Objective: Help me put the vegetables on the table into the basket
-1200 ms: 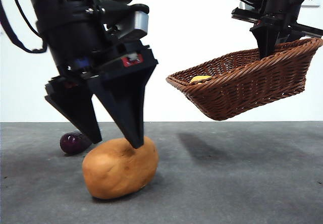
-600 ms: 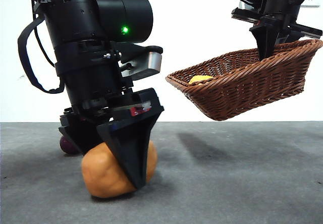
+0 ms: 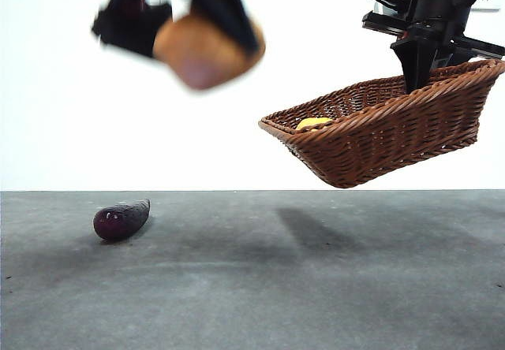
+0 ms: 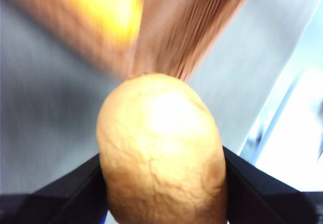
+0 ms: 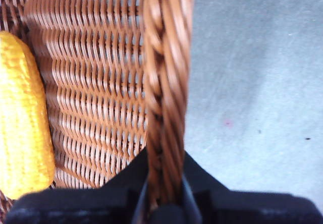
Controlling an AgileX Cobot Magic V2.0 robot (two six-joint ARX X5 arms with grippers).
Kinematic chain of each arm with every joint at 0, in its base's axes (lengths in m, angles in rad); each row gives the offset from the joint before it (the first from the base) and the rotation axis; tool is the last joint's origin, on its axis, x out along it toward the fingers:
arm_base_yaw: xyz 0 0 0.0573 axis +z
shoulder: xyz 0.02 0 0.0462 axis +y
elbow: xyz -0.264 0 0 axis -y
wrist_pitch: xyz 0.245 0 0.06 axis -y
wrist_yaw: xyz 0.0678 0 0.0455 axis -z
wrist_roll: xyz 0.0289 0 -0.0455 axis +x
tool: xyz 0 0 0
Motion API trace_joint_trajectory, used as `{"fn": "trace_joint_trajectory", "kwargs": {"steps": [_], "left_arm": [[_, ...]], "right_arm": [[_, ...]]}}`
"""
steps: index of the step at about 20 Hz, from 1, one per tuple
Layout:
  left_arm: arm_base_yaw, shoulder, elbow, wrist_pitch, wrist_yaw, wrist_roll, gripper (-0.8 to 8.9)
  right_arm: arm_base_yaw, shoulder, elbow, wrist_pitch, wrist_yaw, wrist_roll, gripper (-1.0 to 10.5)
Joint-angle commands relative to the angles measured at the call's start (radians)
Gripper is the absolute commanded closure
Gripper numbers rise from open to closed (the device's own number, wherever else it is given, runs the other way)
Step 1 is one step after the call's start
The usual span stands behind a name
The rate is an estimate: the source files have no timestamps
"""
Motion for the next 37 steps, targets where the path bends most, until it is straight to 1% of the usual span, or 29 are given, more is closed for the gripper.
{"fn": "trace_joint_trajectory", "kwargs": {"steps": [1, 3, 5, 7, 8, 13, 14, 16, 18, 19, 20, 21, 22, 25, 28, 30, 31, 32, 33, 34, 35, 37], "left_arm": [[-0.003, -0.016, -0.002, 0.086, 0.003, -0.079, 8.22], [-0.002, -0.002, -0.002, 0.115, 0.003, -0.114, 8.22], [-0.002, 0.027, -0.002, 0.153, 0.002, -0.122, 8.21], [-0.002, 0.053, -0.002, 0.222, 0.003, -0.163, 8.18], [-0.002, 0.063, -0.002, 0.25, 0.005, -0.17, 8.18], [-0.004, 0.121, -0.002, 0.231, 0.04, -0.165, 8.04], [-0.005, 0.13, -0.002, 0.239, 0.07, -0.157, 7.44], [-0.005, 0.14, -0.002, 0.257, 0.101, -0.158, 5.71], [-0.005, 0.14, -0.002, 0.26, 0.1, -0.158, 4.89], [-0.005, 0.14, -0.002, 0.26, 0.1, -0.158, 4.19], [-0.004, 0.14, -0.002, 0.257, 0.1, -0.157, 2.84], [-0.004, 0.14, -0.002, 0.257, 0.1, -0.154, 1.71], [-0.004, 0.14, -0.002, 0.257, 0.1, -0.152, 1.16], [-0.004, 0.14, -0.002, 0.261, 0.096, -0.149, 1.17], [-0.002, 0.139, 0.008, 0.253, 0.097, -0.135, 1.18], [0.016, 0.135, 0.055, 0.195, 0.096, -0.112, 1.18], [0.027, 0.135, 0.095, 0.145, 0.096, -0.084, 1.22], [0.037, 0.135, 0.138, 0.092, 0.083, -0.051, 1.22], [0.045, 0.135, 0.182, 0.032, 0.036, -0.027, 1.22], [0.053, 0.135, 0.227, -0.032, -0.037, -0.012, 1.22], [0.065, 0.135, 0.265, -0.094, -0.13, -0.005, 1.22], [0.103, 0.135, 0.306, -0.191, -0.308, -0.006, 1.22]], "right_arm": [[0.02, -0.008, 0.006, 0.003, -0.038, 0.013, 9.6], [0.045, -0.008, 0.006, 0.002, -0.058, 0.024, 9.6], [0.073, -0.008, 0.006, 0.002, -0.06, 0.025, 9.6], [0.105, -0.008, 0.006, 0.003, -0.06, 0.032, 9.6], [0.121, -0.008, 0.006, 0.004, -0.06, 0.033, 9.6], [0.188, -0.008, 0.006, 0.008, -0.06, 0.056, 9.6], [0.201, -0.008, 0.006, 0.008, -0.06, 0.058, 9.6], [0.222, -0.008, 0.006, 0.008, -0.06, 0.059, 9.6], [0.241, -0.008, 0.006, 0.007, -0.061, 0.06, 9.6], [0.247, -0.008, 0.006, 0.007, -0.061, 0.063, 9.6], [0.253, -0.008, 0.006, 0.006, -0.061, 0.067, 9.6], [0.257, -0.008, 0.006, 0.006, -0.064, 0.068, 9.6], [0.261, -0.008, 0.006, 0.006, -0.064, 0.07, 9.6], [0.266, -0.008, 0.006, 0.006, -0.064, 0.074, 9.6], [0.261, -0.007, 0.006, 0.013, -0.032, 0.066, 9.6], [0.229, -0.007, 0.006, 0.021, -0.029, 0.066, 9.6], [0.211, -0.007, 0.006, 0.019, -0.029, 0.066, 9.6], [0.188, -0.007, 0.006, 0.012, -0.029, 0.065, 9.6], [0.164, -0.007, 0.006, 0.002, -0.029, 0.057, 9.6], [0.14, -0.007, 0.006, -0.011, -0.029, 0.046, 9.6], [0.117, -0.007, 0.006, -0.024, -0.029, 0.041, 9.6], [0.074, -0.007, 0.006, -0.034, -0.029, 0.027, 9.6]]}}
